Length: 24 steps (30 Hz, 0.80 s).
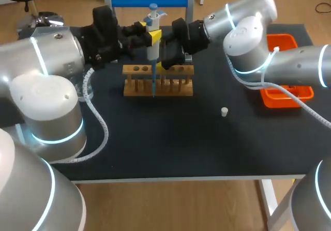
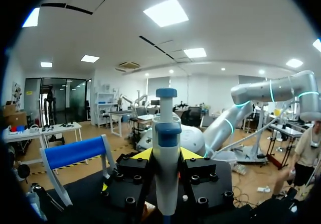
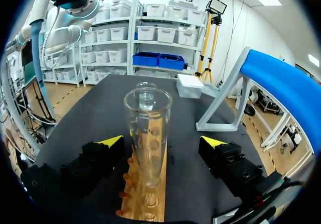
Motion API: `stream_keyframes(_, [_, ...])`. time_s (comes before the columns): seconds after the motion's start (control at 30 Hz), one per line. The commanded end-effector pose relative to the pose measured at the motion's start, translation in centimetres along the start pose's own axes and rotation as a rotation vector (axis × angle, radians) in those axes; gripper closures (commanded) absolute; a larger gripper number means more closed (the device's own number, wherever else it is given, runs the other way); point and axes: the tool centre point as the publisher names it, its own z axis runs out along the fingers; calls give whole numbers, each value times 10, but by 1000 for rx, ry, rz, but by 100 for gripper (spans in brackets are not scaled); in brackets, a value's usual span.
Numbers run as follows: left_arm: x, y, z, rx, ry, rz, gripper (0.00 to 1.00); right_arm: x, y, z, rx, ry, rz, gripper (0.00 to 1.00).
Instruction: Invert the test tube, pick up the pipette, mount the tip to pipette, aspirate from beaker and dispense into the tube, eject the tip, return the pipette, and cap with the stopper.
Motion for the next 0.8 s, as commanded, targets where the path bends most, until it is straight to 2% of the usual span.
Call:
stream_keyframes(0.03, [-6,4,6,10,59,5,100,-1,0,0,3,3,0,0])
stream_keyframes(0.37, [5,13,19,-5,131,10,100,-1,0,0,3,3,0,0])
stream_keyframes(0.8, [16,8,28,-5,167,54,100,-1,0,0,3,3,0,0])
